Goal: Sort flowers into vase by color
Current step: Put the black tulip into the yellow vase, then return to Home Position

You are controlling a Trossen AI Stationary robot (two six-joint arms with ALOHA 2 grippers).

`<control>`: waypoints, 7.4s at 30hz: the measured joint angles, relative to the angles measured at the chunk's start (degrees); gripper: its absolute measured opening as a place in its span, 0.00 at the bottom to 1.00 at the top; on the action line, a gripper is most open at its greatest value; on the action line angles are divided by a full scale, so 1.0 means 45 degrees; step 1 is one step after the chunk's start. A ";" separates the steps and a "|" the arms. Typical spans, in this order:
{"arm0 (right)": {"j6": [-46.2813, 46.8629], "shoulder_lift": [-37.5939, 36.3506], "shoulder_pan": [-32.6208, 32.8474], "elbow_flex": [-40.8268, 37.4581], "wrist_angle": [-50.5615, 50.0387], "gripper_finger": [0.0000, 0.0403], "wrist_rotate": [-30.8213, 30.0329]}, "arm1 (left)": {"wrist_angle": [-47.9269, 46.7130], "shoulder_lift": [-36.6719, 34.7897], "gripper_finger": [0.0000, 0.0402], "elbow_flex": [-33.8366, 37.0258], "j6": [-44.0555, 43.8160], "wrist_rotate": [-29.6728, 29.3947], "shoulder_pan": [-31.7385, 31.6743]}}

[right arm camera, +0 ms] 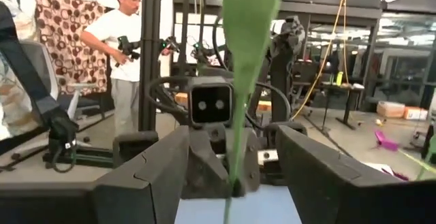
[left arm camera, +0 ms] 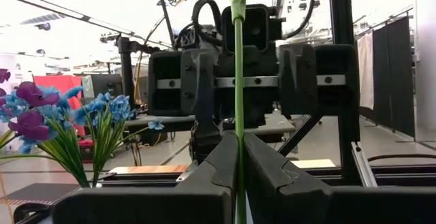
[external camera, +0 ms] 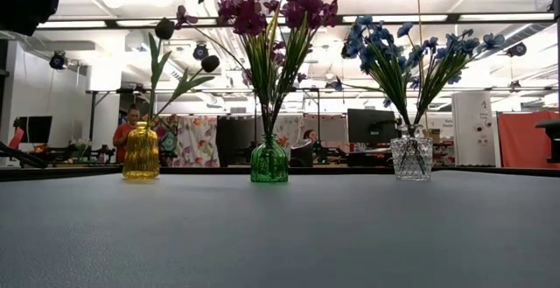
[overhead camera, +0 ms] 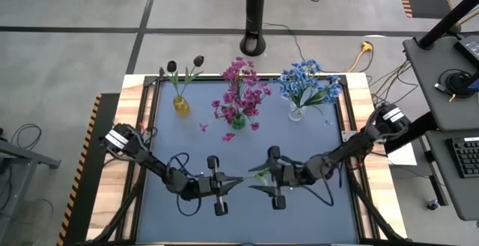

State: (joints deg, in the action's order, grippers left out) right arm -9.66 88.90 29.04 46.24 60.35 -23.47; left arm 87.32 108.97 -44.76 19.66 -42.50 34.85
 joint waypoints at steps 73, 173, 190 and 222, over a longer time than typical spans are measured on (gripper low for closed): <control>0.4523 -0.0616 -0.0083 0.4469 -1.6096 0.06 -0.0148 | -0.4190 -0.0078 0.10 -0.2135 -0.1822 -0.1086 -0.0708; 0.4335 -0.3064 -0.0665 0.4464 -1.7289 0.50 -0.0805 | -0.4404 -1.4727 0.00 0.5393 0.5330 -0.9026 -0.6256; 0.4340 -0.3064 -0.0656 0.4464 -1.7294 0.50 -0.0800 | -0.4412 -1.4501 0.12 0.5918 0.4490 -0.9785 -0.6256; 0.3688 -0.3084 -0.0651 0.4462 -1.7317 0.50 -0.0790 | -0.6476 -1.2833 0.63 0.0153 0.8418 -1.0586 -0.4543</control>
State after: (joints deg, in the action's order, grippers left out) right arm 6.94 75.02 26.11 66.31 -17.58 -27.02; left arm 58.18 51.22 -44.07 57.54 -90.14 14.41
